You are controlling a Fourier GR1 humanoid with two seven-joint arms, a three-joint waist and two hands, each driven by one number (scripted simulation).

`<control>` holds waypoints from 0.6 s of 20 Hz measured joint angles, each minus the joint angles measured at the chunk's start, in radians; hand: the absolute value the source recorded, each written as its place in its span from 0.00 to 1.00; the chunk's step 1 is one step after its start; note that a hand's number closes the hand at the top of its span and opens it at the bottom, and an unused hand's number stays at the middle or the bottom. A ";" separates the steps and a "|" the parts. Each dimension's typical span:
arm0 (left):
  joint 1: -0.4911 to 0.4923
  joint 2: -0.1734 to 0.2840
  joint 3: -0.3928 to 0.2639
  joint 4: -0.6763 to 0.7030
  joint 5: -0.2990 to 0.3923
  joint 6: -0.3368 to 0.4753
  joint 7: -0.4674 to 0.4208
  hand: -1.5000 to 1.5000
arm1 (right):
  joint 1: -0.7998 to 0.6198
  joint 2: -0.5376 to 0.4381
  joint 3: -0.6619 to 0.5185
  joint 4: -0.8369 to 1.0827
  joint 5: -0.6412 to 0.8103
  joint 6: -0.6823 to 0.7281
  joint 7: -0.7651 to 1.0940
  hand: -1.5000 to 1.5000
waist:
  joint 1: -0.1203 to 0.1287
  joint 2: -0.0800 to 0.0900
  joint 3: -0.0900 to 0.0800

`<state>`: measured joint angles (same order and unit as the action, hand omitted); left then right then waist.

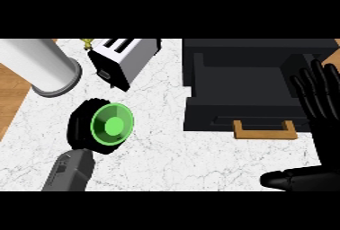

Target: Pick up the cup, place it into the drawer and close the drawer

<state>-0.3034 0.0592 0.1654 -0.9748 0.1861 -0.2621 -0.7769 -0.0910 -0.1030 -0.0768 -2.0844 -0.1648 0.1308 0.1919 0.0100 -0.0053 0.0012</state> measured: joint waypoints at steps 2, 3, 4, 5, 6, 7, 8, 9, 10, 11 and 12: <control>0.001 -0.021 -0.033 -0.103 0.016 0.020 0.077 1.00 | -0.020 -0.001 -0.004 0.009 -0.006 -0.004 0.009 0.00 | 0.001 0.000 0.000; 0.013 -0.029 -0.058 -0.163 0.028 0.035 0.119 1.00 | -0.017 0.006 0.002 0.014 0.002 -0.008 0.002 0.00 | 0.002 -0.001 0.000; 0.004 -0.033 -0.063 -0.212 0.039 0.049 0.165 1.00 | -0.017 0.005 0.002 0.004 0.001 -0.012 0.013 0.00 | 0.001 -0.001 0.000; 0.005 -0.038 -0.071 -0.255 0.052 0.060 0.204 1.00 | -0.013 0.000 -0.009 0.004 -0.011 -0.004 0.009 0.00 | 0.000 0.000 0.000; -0.015 -0.043 -0.076 -0.281 0.060 0.075 0.243 1.00 | -0.009 -0.001 -0.010 0.006 -0.011 -0.001 0.005 0.00 | -0.003 0.000 0.000; -0.025 -0.046 -0.090 -0.314 0.069 0.097 0.277 1.00 | -0.003 -0.006 -0.013 0.004 -0.014 0.007 0.001 0.00 | -0.004 0.001 0.000; -0.034 -0.047 -0.094 -0.352 0.080 0.109 0.319 1.00 | -0.016 -0.002 -0.010 0.007 -0.010 -0.002 0.006 0.00 | -0.004 0.001 0.000; -0.048 -0.049 -0.117 -0.377 0.086 0.143 0.345 1.00 | -0.026 -0.004 -0.013 0.017 -0.010 -0.002 0.004 0.00 | -0.005 0.002 -0.001; -0.076 -0.051 -0.123 -0.383 0.085 0.166 0.366 1.00 | -0.031 -0.006 -0.015 0.008 -0.014 -0.004 0.015 0.00 | -0.008 0.002 -0.001; -0.093 -0.053 -0.132 -0.401 0.084 0.189 0.390 1.00 | -0.021 -0.011 -0.023 0.002 -0.022 0.002 0.013 0.00 | -0.009 0.003 -0.001; -0.119 -0.052 -0.132 -0.412 0.082 0.205 0.419 1.00 | 0.003 0.001 -0.009 0.001 -0.003 0.003 -0.011 0.00 | -0.010 0.003 -0.001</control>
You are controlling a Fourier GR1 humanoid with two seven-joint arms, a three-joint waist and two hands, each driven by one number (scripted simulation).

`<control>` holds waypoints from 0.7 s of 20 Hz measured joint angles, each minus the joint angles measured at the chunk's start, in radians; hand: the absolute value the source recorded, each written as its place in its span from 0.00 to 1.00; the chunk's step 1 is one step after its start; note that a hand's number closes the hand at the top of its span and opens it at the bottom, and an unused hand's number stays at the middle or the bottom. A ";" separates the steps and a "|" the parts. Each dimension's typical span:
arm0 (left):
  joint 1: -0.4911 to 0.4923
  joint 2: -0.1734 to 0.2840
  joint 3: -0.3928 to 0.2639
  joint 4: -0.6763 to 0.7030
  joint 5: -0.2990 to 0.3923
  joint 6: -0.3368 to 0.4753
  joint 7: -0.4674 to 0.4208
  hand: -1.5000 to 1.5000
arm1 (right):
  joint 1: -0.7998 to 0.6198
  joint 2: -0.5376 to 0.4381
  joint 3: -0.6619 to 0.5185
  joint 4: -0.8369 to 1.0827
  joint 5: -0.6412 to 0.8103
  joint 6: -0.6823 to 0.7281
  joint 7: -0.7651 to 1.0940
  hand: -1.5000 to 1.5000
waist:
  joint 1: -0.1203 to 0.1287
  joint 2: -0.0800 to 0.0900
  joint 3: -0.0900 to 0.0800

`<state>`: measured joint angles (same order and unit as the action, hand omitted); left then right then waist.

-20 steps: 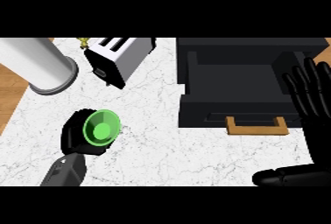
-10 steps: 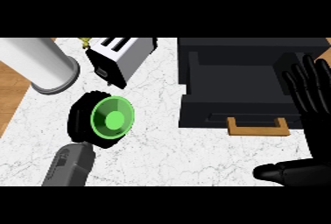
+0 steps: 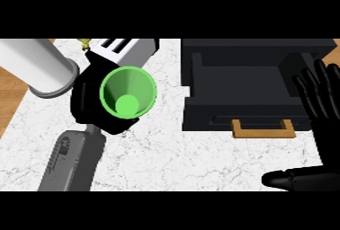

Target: Pick up the cup, place it into the drawer and close the drawer

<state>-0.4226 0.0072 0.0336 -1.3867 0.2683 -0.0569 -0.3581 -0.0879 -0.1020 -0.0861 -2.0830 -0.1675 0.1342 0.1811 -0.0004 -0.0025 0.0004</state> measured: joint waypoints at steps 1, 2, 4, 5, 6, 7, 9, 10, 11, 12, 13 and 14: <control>-0.037 0.000 0.003 -0.003 0.000 0.019 0.029 1.00 | 0.005 0.003 0.003 -0.005 0.004 0.000 -0.005 0.00 | -0.001 0.001 0.000; -0.056 -0.002 -0.017 -0.011 -0.001 0.046 0.047 1.00 | 0.004 0.010 0.013 -0.001 0.014 -0.004 -0.011 0.00 | -0.002 0.001 0.000; -0.095 -0.004 -0.036 -0.027 -0.011 0.089 0.084 1.00 | -0.004 0.003 -0.001 0.010 0.004 0.000 -0.015 0.00 | -0.002 0.001 0.000; -0.115 -0.004 -0.040 -0.038 -0.020 0.106 0.110 1.00 | -0.003 0.003 0.000 0.013 0.005 0.002 -0.015 0.00 | -0.002 0.001 0.000; -0.137 -0.004 -0.045 -0.035 -0.023 0.121 0.125 1.00 | -0.002 0.003 -0.003 0.024 0.003 0.007 -0.028 0.00 | -0.003 0.001 0.000; -0.167 -0.004 -0.043 -0.029 -0.028 0.133 0.141 1.00 | 0.007 0.009 0.008 0.025 0.014 0.009 -0.039 0.00 | -0.004 0.002 0.000; -0.231 -0.005 -0.043 0.006 -0.046 0.164 0.162 1.00 | -0.013 -0.004 -0.013 0.023 -0.008 0.008 -0.018 0.00 | -0.006 0.002 0.000; -0.265 -0.006 -0.046 0.023 -0.053 0.184 0.177 1.00 | -0.020 -0.008 -0.018 0.031 -0.010 0.011 -0.019 0.00 | -0.006 0.002 0.000; -0.287 -0.006 -0.049 0.033 -0.061 0.195 0.186 1.00 | -0.011 -0.010 -0.018 0.021 -0.014 0.014 -0.010 0.00 | -0.007 0.002 0.000; -0.307 -0.006 -0.056 0.037 -0.066 0.211 0.198 1.00 | 0.001 -0.005 -0.012 0.001 -0.014 0.010 -0.001 0.00 | -0.007 0.002 0.000; -0.338 -0.006 -0.064 0.058 -0.067 0.230 0.205 1.00 | 0.003 0.000 -0.005 0.008 -0.006 0.010 -0.010 0.00 | -0.008 0.002 0.000; -0.372 -0.006 -0.064 0.087 -0.069 0.239 0.212 1.00 | 0.008 0.001 -0.008 0.020 -0.010 0.016 -0.024 0.00 | -0.009 0.003 0.000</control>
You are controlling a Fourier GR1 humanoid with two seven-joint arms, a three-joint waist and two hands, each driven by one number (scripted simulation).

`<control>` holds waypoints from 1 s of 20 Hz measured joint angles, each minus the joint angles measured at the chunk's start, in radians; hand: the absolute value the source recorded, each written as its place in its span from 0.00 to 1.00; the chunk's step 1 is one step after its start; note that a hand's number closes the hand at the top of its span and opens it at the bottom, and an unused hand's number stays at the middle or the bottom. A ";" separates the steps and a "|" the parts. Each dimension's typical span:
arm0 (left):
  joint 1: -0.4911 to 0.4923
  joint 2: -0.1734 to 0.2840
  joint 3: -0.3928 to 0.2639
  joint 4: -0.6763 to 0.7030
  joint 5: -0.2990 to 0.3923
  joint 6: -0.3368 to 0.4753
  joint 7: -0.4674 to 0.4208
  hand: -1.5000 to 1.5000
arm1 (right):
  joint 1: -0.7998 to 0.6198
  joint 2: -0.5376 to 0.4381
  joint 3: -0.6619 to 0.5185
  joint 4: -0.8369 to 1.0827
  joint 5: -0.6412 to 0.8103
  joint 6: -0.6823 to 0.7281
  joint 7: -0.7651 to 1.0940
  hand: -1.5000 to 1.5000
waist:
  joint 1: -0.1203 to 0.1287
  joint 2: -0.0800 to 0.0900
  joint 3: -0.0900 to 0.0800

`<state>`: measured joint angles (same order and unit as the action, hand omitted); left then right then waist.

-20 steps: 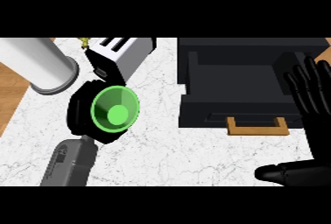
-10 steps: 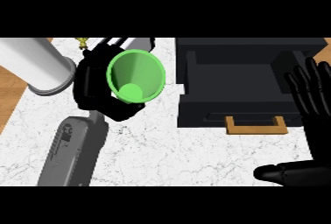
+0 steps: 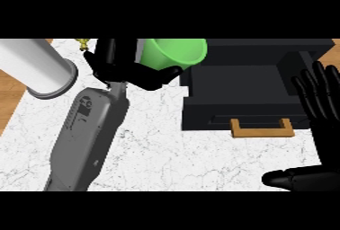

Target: Pick up the cup, place it into the drawer and close the drawer

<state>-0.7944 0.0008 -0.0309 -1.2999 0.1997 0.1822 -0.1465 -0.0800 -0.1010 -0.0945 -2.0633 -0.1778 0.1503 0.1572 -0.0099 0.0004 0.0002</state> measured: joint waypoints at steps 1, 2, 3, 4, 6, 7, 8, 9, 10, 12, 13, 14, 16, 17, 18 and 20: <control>-0.034 0.000 -0.006 0.039 0.004 0.016 -0.004 1.00 | 0.004 0.005 0.010 0.000 0.011 -0.002 -0.003 0.00 | -0.002 0.001 0.000; -0.052 0.000 -0.007 0.041 0.001 0.022 0.016 1.00 | 0.007 0.006 0.009 0.000 0.011 -0.002 -0.006 0.00 | -0.001 0.000 0.000; -0.080 0.000 -0.009 0.075 0.005 0.030 0.012 1.00 | -0.001 0.008 0.010 0.006 0.015 -0.005 -0.008 0.00 | -0.002 0.001 0.000; -0.099 0.000 -0.017 0.090 0.008 0.042 0.019 1.00 | -0.002 0.007 0.010 0.002 0.015 -0.007 0.000 0.00 | -0.002 0.001 0.000; -0.145 -0.001 -0.046 0.150 0.016 0.077 0.008 1.00 | -0.020 -0.005 0.000 -0.007 0.000 -0.006 0.024 0.00 | -0.006 0.001 0.000; -0.151 -0.001 -0.051 0.169 0.018 0.075 0.002 1.00 | -0.026 -0.011 -0.008 0.004 -0.005 -0.001 0.020 0.00 | -0.005 0.001 0.000; -0.175 -0.001 -0.048 0.206 0.021 0.078 -0.005 1.00 | -0.024 -0.012 -0.008 0.000 -0.006 0.000 0.022 0.00 | -0.006 0.002 0.000; -0.187 -0.001 -0.049 0.241 0.024 0.078 -0.020 1.00 | -0.018 -0.006 0.000 -0.008 -0.001 -0.004 0.025 0.00 | -0.007 0.002 0.000; -0.210 -0.001 -0.047 0.272 0.022 0.083 -0.023 1.00 | -0.020 -0.005 0.007 -0.031 0.004 -0.012 0.045 0.00 | -0.008 0.002 0.000; -0.255 -0.001 -0.066 0.343 0.050 0.113 -0.045 1.00 | -0.013 -0.007 0.004 -0.023 0.000 -0.001 0.027 0.00 | -0.012 0.003 0.000; -0.274 -0.001 -0.077 0.379 0.067 0.128 -0.062 1.00 | -0.014 -0.010 -0.002 -0.013 -0.005 0.006 0.017 0.00 | -0.015 0.004 0.000; -0.285 -0.001 -0.092 0.412 0.087 0.135 -0.082 1.00 | -0.025 -0.010 -0.005 -0.001 -0.004 0.004 0.011 0.00 | -0.016 0.004 0.000; -0.329 -0.001 -0.106 0.474 0.111 0.157 -0.098 1.00 | -0.019 -0.006 -0.005 0.017 -0.001 0.009 -0.009 0.00 | -0.018 0.005 0.000; -0.346 -0.001 -0.105 0.502 0.119 0.154 -0.104 1.00 | -0.026 -0.008 -0.009 0.031 -0.001 0.012 -0.017 0.00 | -0.018 0.005 0.000; -0.361 -0.001 -0.106 0.533 0.126 0.157 -0.115 1.00 | -0.019 -0.013 -0.015 0.021 -0.009 0.015 -0.012 0.00 | -0.019 0.005 0.000; -0.394 -0.001 -0.121 0.595 0.156 0.166 -0.137 1.00 | -0.015 -0.014 -0.014 0.011 -0.011 0.018 -0.010 0.00 | -0.024 0.006 0.000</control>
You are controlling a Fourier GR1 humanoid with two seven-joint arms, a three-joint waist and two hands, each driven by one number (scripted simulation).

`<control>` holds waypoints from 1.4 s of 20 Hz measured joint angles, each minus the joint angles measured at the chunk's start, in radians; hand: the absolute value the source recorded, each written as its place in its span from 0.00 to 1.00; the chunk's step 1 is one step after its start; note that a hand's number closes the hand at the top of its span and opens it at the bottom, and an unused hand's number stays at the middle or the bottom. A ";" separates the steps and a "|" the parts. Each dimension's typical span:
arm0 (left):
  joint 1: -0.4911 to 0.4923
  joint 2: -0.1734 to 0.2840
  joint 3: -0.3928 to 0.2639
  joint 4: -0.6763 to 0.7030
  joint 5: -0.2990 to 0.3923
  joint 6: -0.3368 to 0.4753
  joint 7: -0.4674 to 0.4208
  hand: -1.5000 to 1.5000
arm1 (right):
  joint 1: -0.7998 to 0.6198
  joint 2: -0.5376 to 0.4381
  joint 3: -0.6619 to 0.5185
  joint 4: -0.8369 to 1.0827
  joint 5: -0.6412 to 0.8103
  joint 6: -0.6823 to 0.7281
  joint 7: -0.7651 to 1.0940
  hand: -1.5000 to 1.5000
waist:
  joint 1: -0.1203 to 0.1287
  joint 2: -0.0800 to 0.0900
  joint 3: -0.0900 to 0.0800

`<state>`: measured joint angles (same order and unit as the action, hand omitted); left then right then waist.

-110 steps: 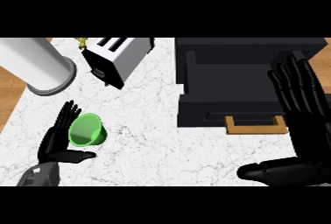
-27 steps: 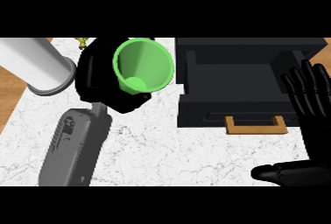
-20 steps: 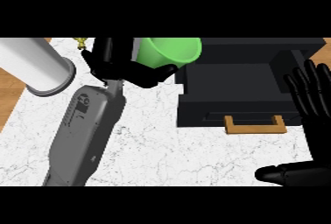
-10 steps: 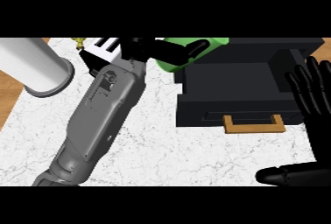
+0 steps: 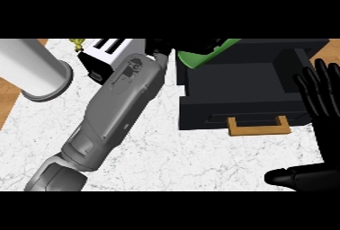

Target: Pick up the cup, place it into the drawer and close the drawer

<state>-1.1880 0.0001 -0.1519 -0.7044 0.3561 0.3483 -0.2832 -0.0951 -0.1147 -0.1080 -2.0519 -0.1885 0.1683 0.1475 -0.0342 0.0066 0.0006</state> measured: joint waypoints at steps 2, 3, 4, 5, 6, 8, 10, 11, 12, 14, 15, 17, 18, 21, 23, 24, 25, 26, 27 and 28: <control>-0.023 0.000 -0.038 0.047 0.040 0.022 -0.017 1.00 | 0.008 0.006 0.010 0.004 0.009 0.003 -0.014 0.00 | -0.008 0.001 0.000; -0.025 0.000 -0.051 0.064 0.050 0.019 -0.024 1.00 | 0.018 0.002 0.002 0.001 0.000 0.011 -0.016 0.00 | -0.007 0.001 0.000; -0.036 0.000 -0.073 0.083 0.071 0.030 -0.028 1.00 | 0.008 0.003 0.005 0.009 0.003 0.010 -0.016 0.00 | -0.011 0.002 0.000; -0.039 0.000 -0.092 0.102 0.088 0.030 -0.034 1.00 | 0.004 0.004 0.007 0.014 0.004 0.009 -0.019 0.00 | -0.012 0.002 0.000; -0.054 0.000 -0.110 0.125 0.102 0.041 -0.040 1.00 | 0.000 0.002 0.005 0.019 0.001 0.013 -0.019 0.00 | -0.018 0.004 0.000; -0.072 0.000 -0.146 0.167 0.128 0.049 -0.054 1.00 | -0.010 -0.002 0.005 0.016 -0.001 0.014 -0.016 0.00 | -0.027 0.006 0.000; -0.073 0.000 -0.182 0.194 0.149 0.043 -0.071 1.00 | -0.025 -0.005 -0.003 0.037 -0.007 0.016 -0.020 0.00 | -0.028 0.007 0.000; -0.080 0.000 -0.203 0.207 0.161 0.053 -0.070 1.00 | -0.025 -0.003 0.000 0.036 -0.011 0.018 -0.017 0.00 | -0.033 0.008 0.000; -0.086 0.000 -0.224 0.214 0.175 0.062 -0.068 1.00 | -0.023 0.001 0.008 0.032 -0.006 0.017 -0.017 0.00 | -0.037 0.008 0.001; -0.100 0.000 -0.258 0.232 0.198 0.072 -0.070 1.00 | -0.021 0.004 0.016 0.035 -0.002 0.020 -0.024 0.00 | -0.046 0.010 0.001; -0.109 0.000 -0.272 0.242 0.208 0.075 -0.067 1.00 | -0.020 0.002 0.017 0.028 -0.007 0.024 -0.020 0.00 | -0.049 0.010 0.001; -0.120 0.000 -0.302 0.266 0.216 0.078 -0.064 1.00 | -0.031 0.007 0.024 0.038 0.000 0.020 -0.022 0.00 | -0.050 0.012 0.001; -0.128 0.000 -0.324 0.272 0.219 0.094 -0.055 1.00 | -0.028 0.010 0.033 0.041 0.006 0.022 -0.026 0.00 | -0.058 0.013 0.001; -0.131 0.000 -0.382 0.294 0.222 0.116 -0.045 0.00 | -0.036 0.007 0.030 0.042 -0.005 0.028 -0.025 0.00 | -0.068 0.016 0.001; -0.131 0.000 -0.413 0.306 0.225 0.127 -0.038 0.00 | -0.041 0.007 0.028 0.047 -0.013 0.033 -0.031 0.00 | -0.073 0.017 0.002; -0.131 0.000 -0.423 0.312 0.228 0.126 -0.039 0.00 | -0.047 0.008 0.028 0.046 -0.013 0.029 -0.028 0.00 | -0.072 0.018 0.001; -0.139 0.000 -0.432 0.313 0.234 0.132 -0.031 0.00 | -0.049 0.009 0.029 0.046 -0.015 0.031 -0.029 0.00 | -0.073 0.018 0.001; -0.147 0.000 -0.430 0.322 0.241 0.130 -0.033 0.00 | -0.045 0.011 0.026 0.048 -0.022 0.034 -0.033 0.00 | -0.073 0.019 0.001; -0.148 0.000 -0.433 0.322 0.250 0.133 -0.037 0.00 | -0.054 0.008 0.024 0.049 -0.031 0.036 -0.026 0.00 | -0.075 0.020 0.001; -0.143 0.000 -0.437 0.310 0.262 0.136 -0.041 0.00 | -0.053 0.017 0.034 0.056 -0.020 0.033 -0.037 0.00 | -0.075 0.020 0.001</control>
<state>-1.3310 0.0001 -0.5894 -0.3942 0.6185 0.4839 -0.3237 -0.1484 -0.0980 -0.0740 -1.9955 -0.2087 0.2016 0.1104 -0.1096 0.0264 0.0019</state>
